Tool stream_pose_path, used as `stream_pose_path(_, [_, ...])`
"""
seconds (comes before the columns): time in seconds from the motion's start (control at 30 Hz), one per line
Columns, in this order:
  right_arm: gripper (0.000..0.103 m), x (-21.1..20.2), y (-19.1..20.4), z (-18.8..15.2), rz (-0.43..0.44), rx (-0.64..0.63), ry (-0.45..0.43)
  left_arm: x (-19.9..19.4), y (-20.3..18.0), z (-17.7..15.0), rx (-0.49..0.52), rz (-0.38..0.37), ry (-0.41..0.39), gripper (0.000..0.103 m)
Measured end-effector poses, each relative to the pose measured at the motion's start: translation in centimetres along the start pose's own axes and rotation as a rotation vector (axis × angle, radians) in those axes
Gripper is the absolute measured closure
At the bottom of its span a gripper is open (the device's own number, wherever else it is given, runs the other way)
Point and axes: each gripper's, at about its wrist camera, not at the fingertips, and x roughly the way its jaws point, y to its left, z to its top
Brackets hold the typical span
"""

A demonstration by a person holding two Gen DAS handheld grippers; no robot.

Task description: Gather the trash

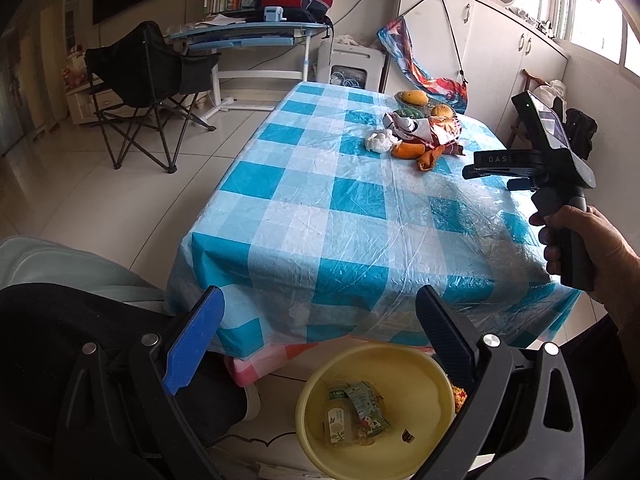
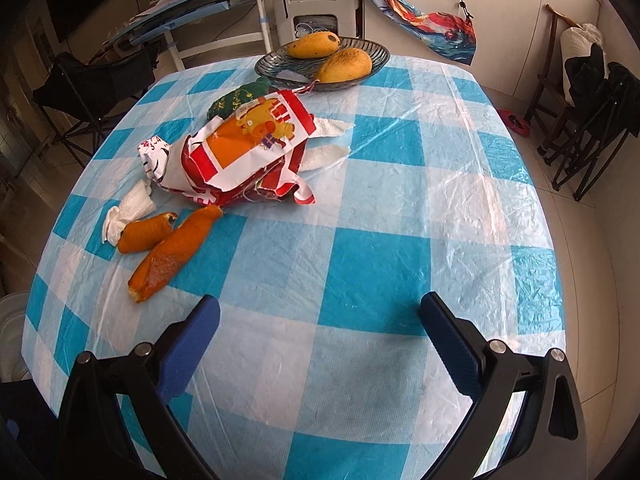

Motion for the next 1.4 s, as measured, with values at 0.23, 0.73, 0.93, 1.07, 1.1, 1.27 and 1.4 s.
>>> stream_pose_path(0.23, [0.007,-3.1,-0.1,-1.7,0.071,0.017,-0.083,-0.8,0.8,2.3,-0.014,0.018,-0.043,0.010])
stream_pose_path(0.73, [0.007,-5.8,1.6,-2.9,0.017,-0.012,-0.287,0.6,1.6,3.3,-0.018,0.034,-0.056,0.010])
stream_pose_path(0.93, [0.007,-5.0,2.2,-3.7,0.025,-0.026,-0.250,0.6,2.0,3.1,-0.027,0.022,-0.054,0.010])
stream_pose_path(1.07, [0.007,-5.0,2.7,-4.3,0.042,-0.035,-0.241,0.6,1.9,2.9,-0.021,0.020,-0.053,0.010])
stream_pose_path(1.1, [0.007,-5.0,2.8,-4.5,0.042,-0.037,-0.240,0.6,1.9,2.8,-0.020,0.020,-0.051,0.010])
stream_pose_path(1.27, [0.007,-4.8,3.2,-4.9,0.056,-0.039,-0.224,0.9,1.7,2.6,-0.012,0.013,-0.037,0.009])
stream_pose_path(1.4, [0.007,-4.7,3.6,-5.1,0.068,-0.048,-0.219,1.1,1.6,2.5,-0.010,0.018,-0.029,0.009])
